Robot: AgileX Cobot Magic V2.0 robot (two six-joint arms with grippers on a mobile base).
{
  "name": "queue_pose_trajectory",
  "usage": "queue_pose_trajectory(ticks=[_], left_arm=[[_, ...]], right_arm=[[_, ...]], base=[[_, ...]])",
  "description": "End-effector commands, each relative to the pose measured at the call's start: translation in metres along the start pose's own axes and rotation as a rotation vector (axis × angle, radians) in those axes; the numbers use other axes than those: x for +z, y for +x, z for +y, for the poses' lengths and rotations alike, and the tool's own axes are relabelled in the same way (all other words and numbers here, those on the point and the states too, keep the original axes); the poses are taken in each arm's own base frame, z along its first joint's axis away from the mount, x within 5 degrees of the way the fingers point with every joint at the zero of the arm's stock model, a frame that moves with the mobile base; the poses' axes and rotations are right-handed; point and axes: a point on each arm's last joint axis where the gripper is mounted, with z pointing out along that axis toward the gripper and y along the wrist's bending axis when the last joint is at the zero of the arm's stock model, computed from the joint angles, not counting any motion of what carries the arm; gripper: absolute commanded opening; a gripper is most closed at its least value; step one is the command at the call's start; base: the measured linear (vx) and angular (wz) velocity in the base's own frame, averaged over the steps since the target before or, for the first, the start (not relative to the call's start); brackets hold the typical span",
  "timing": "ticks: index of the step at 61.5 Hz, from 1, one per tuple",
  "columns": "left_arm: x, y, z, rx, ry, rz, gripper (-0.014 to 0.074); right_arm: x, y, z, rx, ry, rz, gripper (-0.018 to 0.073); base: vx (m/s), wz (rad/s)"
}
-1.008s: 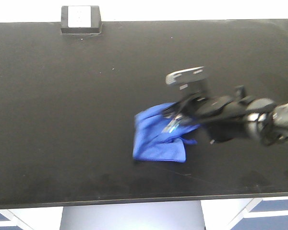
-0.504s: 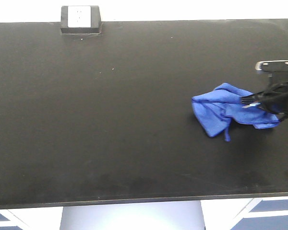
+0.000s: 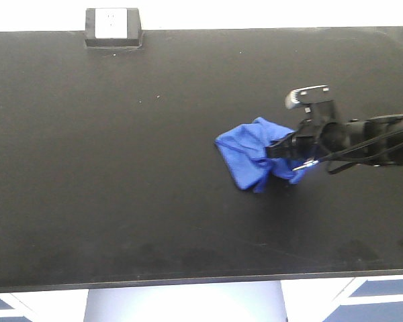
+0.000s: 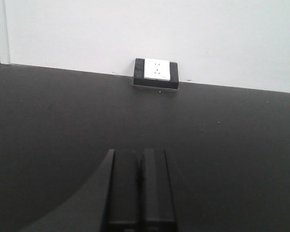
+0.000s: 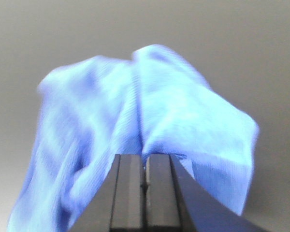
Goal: Wipe right workspace with blue cloth
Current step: 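Drag the blue cloth across the bench and back with the right gripper, then open the right gripper and release the blue cloth on the bench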
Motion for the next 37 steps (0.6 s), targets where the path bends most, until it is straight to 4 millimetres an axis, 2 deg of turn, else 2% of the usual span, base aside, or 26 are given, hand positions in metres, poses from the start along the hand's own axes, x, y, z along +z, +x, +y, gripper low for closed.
queue_pose_trajectory(ticks=[1,13,17,22,29,37], left_arm=[[0.001,0.002,0.000,-0.015,0.014,-0.064,-0.0006],[0.001,0.002,0.000,-0.015,0.014,-0.064,-0.0006],[0.001,0.002,0.000,-0.015,0.014,-0.064,-0.0006],[0.001,0.002,0.000,-0.015,0.014,-0.064,-0.0006],[0.001,0.002,0.000,-0.015,0.014,-0.064,-0.0006],[0.001,0.002,0.000,-0.015,0.014,-0.064,-0.0006]], right_arm=[[-0.010,-0.017,0.014,-0.028,-0.044,-0.062,0.0168],[-0.018,-0.023,0.020,0.038,-0.062,-0.085,0.0405],[-0.028,-0.029,0.021,0.014,-0.046,-0.114,0.0498],[-0.048,-0.039,0.024,-0.072,-0.013,-0.157,0.0567],[-0.082,-0.053,0.032,-0.166,0.019,-0.243,0.0610],[-0.122,-0.066,0.045,-0.112,-0.008,-0.356,0.0593]], base=[[0.00,0.00],[0.00,0.00],[0.00,0.00],[0.00,0.00],[0.00,0.00],[0.00,0.00]])
